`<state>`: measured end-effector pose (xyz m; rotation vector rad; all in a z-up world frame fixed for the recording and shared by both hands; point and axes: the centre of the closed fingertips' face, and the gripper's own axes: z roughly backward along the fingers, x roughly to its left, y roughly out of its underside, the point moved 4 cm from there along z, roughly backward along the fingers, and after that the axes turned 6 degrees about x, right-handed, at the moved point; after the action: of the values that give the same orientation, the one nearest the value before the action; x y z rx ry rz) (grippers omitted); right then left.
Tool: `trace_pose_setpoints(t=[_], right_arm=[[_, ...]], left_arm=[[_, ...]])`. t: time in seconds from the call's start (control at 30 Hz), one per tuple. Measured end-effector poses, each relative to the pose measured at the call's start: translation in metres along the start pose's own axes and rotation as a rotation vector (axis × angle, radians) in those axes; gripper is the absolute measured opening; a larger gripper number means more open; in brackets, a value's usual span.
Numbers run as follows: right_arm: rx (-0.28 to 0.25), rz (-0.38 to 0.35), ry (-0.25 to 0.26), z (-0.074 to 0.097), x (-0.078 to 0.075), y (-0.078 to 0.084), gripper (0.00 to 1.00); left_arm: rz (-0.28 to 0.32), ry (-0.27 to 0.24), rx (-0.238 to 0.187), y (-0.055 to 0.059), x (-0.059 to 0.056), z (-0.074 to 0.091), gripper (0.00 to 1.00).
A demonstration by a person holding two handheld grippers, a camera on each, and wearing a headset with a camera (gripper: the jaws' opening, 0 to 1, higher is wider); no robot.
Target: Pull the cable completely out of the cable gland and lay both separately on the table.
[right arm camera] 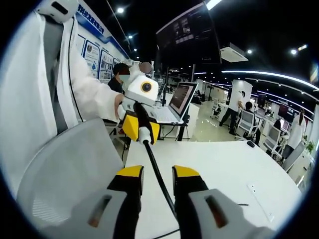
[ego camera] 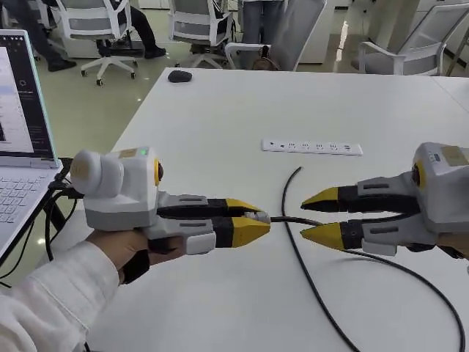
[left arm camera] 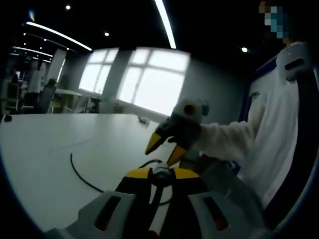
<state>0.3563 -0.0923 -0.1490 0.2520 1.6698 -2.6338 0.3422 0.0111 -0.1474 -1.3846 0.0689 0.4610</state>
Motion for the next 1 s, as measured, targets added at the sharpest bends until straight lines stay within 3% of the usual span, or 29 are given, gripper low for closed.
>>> trace_pose_setpoints(t=[0.37,0.6,1.0], right_arm=[[-0.014,0.054,-0.077,-0.024,0.007,-0.015,0.19],[-0.004,0.060,-0.107,-0.026,0.010,-0.014,0.07],[-0.003,0.038,-0.119,-0.024,0.013,-0.011,0.04]], left_arm=[[-0.004,0.005,-0.004,-0.001,-0.002,-0.002,0.16],[-0.004,0.009,-0.005,-0.001,-0.002,-0.003,0.16],[-0.003,0.021,-0.002,0.000,-0.002,-0.005,0.16]])
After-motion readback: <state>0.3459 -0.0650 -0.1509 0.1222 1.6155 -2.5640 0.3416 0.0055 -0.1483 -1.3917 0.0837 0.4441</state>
